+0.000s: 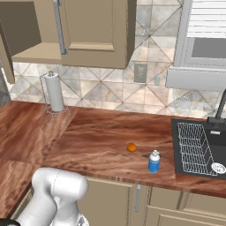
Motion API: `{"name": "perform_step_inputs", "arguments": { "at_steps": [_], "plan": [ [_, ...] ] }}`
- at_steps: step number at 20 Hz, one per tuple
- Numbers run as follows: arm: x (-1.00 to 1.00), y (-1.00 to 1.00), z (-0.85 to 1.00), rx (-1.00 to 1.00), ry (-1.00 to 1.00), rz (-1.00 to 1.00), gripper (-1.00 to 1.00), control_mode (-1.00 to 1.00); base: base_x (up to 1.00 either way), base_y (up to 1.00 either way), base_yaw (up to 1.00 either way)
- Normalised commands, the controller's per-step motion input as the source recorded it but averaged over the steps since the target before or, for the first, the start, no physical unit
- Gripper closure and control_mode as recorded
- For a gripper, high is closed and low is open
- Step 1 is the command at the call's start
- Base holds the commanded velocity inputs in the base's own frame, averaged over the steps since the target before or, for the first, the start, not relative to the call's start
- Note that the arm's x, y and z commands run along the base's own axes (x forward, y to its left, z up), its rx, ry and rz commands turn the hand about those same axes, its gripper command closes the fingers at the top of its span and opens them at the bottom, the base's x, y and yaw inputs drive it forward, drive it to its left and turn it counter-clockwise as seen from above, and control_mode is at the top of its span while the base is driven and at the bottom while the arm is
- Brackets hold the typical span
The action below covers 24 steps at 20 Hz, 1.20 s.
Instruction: Open the cabinet. Pick the soap dispenser and place it next to the sink. Then close the cabinet.
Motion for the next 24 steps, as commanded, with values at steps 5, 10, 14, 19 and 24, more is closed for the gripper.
{"name": "perform_step_inputs", "arguments": {
  "at_steps": [5,10,14,19,24],
  "plan": [
    [0.26,0.0,0.0,0.0,0.0,-0.04,-1.0,-1.0,0.0,0.0,0.0],
    [0.24,0.0,0.0,0.0,0.0,-0.04,-1.0,-1.0,0.0,0.0,0.0],
    [0.29,0.0,0.0,0.0,0.0,-0.03,-1.0,-1.0,0.0,0.0,0.0],
    [0.33,0.0,0.0,0.0,0.0,-0.03,-1.0,-1.0,0.0,0.0,0.0],
    [0.47,0.0,0.0,0.0,0.0,-0.02,-1.0,-1.0,0.0,0.0,0.0]
  ]
}}
